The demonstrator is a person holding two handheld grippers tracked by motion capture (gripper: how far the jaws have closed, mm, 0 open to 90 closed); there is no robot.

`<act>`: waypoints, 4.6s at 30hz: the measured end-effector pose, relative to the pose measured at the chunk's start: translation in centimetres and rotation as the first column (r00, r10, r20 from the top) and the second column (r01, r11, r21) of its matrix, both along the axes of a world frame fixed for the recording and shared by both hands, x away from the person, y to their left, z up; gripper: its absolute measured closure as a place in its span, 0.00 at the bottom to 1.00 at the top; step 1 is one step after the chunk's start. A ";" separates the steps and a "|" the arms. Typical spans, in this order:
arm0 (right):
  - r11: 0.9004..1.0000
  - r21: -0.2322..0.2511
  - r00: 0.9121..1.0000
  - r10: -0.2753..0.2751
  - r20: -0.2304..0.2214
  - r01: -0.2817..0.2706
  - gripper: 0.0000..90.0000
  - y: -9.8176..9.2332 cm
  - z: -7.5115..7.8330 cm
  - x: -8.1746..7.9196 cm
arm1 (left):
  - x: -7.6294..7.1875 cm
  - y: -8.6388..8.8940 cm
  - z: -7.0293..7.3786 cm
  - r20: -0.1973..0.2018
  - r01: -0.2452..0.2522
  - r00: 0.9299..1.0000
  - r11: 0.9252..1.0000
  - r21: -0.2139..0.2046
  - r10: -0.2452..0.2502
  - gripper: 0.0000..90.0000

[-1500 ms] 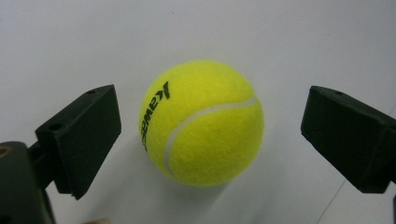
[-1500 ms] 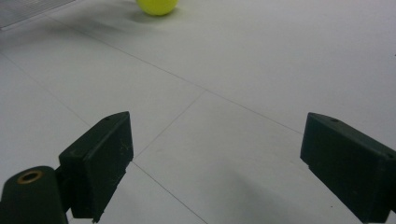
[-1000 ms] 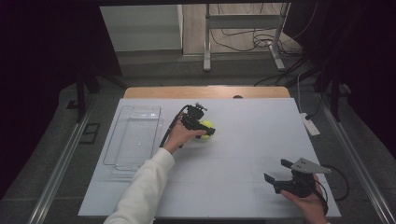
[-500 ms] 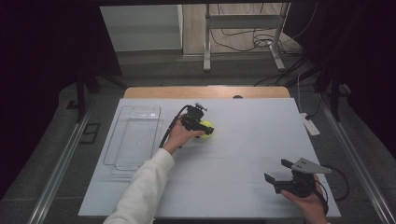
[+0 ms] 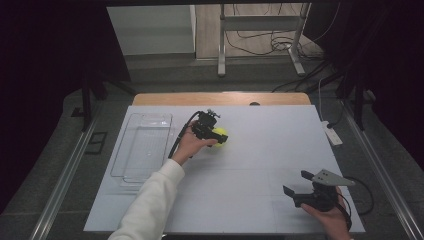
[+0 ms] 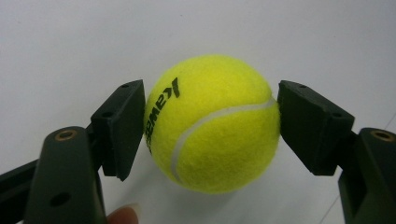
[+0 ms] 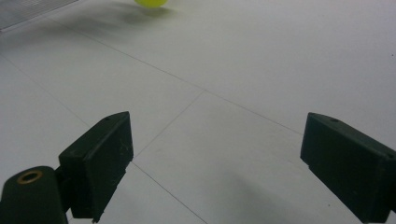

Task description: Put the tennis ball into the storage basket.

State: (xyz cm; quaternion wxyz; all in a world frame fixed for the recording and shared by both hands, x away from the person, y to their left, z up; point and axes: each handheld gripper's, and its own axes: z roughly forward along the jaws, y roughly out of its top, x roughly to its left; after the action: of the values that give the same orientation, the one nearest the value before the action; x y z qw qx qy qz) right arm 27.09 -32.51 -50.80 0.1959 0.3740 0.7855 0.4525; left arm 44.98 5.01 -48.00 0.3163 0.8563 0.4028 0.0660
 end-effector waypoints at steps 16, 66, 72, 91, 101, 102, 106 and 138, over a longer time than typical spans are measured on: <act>1.000 0.002 1.000 -0.001 0.001 0.001 0.11 0.0 0.0 0.0 | -0.7 0.1 0.9 0.020 0.014 1.000 1.000 -0.026 -0.013 0.31; 1.000 0.002 1.000 0.005 0.007 -0.005 0.11 0.1 0.1 -0.1 | -3.9 1.9 3.0 0.108 0.034 0.994 0.997 -0.075 -0.026 0.31; 1.000 0.002 1.000 0.004 0.008 -0.004 0.11 0.1 0.1 -0.1 | -4.2 2.4 3.3 0.119 0.027 0.993 0.997 -0.079 -0.017 0.31; 1.000 0.001 1.000 0.008 0.004 -0.008 0.11 0.2 0.0 0.0 | -4.9 3.8 4.2 0.146 0.004 0.989 0.994 -0.112 0.012 0.31; 1.000 0.000 1.000 0.009 0.004 -0.009 0.11 0.1 0.0 0.0 | -5.1 5.0 4.9 0.164 -0.017 0.986 0.990 -0.140 0.040 0.31; 1.000 -0.001 1.000 0.009 0.003 -0.009 0.11 0.2 0.0 0.0 | -5.1 5.1 4.9 0.164 -0.020 0.986 0.990 -0.141 0.043 0.31; 1.000 -0.001 1.000 0.008 0.003 -0.008 0.11 0.2 0.0 0.0 | -5.2 5.3 5.0 0.166 -0.021 0.985 0.990 -0.142 0.045 0.31; 1.000 -0.001 1.000 0.003 0.005 -0.003 0.11 0.1 0.1 -0.1 | -5.7 8.4 7.1 0.211 -0.081 0.971 0.982 -0.173 0.117 0.31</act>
State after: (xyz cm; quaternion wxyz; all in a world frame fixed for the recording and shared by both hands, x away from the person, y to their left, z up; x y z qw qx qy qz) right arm 27.01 -32.39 -50.73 0.1973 0.3715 0.7857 0.4535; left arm 39.30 13.37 -40.91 0.4243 0.7938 0.4116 0.1428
